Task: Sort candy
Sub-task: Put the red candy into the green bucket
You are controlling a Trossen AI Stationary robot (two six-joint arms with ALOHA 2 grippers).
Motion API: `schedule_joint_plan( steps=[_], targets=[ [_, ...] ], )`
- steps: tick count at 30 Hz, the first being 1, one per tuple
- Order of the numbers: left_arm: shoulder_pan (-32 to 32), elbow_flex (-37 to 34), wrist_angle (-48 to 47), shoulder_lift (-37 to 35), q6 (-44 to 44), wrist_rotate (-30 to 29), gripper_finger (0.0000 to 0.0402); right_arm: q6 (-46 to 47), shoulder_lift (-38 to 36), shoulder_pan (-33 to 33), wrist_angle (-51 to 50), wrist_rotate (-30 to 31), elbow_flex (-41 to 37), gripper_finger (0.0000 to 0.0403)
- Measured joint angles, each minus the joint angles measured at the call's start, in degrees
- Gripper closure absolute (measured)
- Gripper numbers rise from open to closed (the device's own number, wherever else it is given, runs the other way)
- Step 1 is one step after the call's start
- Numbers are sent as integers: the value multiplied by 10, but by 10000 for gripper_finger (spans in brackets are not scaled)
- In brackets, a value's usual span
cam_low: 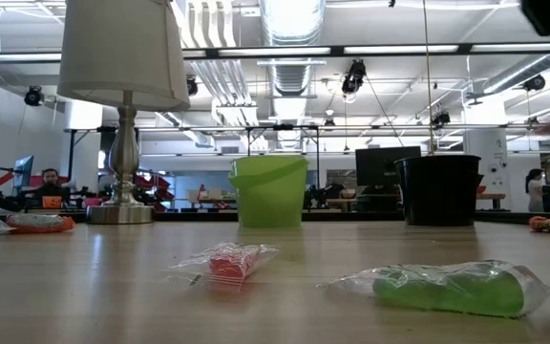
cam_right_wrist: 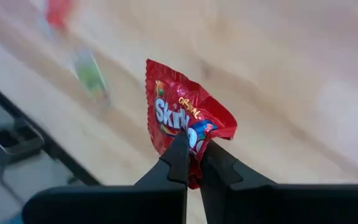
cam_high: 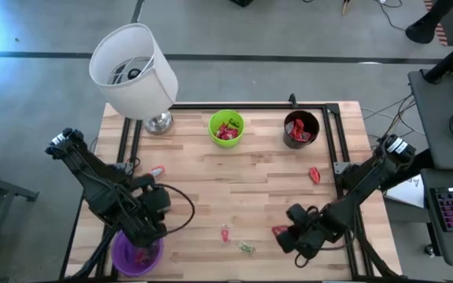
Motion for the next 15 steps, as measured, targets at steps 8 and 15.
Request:
schedule_joint_plan(
  steps=[8, 15],
  targets=[
    [44, 42, -86, 0, 10, -68, 288, -134, -27, -87, -28, 60, 16, 394],
    [95, 43, -92, 0, 40, -68, 288, -301, -27, -197, -27, 58, 35, 394]
  ],
)
